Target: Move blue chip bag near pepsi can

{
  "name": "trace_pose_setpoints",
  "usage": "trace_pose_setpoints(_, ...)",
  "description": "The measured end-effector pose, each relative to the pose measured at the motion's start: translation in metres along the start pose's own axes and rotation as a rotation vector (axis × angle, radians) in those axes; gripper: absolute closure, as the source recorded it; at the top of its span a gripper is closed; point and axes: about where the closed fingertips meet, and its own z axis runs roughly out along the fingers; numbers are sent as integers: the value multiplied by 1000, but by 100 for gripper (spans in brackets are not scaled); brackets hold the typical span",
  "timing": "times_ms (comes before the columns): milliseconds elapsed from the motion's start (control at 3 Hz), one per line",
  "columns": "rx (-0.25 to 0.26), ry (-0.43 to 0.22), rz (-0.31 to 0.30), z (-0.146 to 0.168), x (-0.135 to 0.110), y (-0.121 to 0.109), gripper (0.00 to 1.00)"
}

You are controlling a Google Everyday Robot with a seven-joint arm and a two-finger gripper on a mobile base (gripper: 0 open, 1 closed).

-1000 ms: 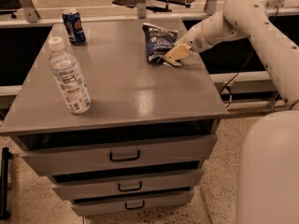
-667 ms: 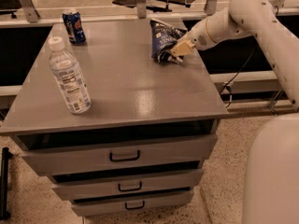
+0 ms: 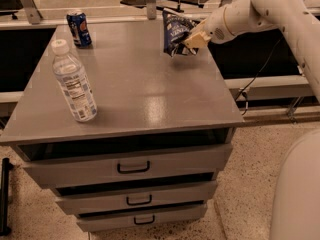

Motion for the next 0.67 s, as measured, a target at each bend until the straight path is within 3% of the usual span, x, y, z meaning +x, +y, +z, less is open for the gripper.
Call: trace_pose_setpoints(667, -45, -86, -34, 58, -58, 10, 100)
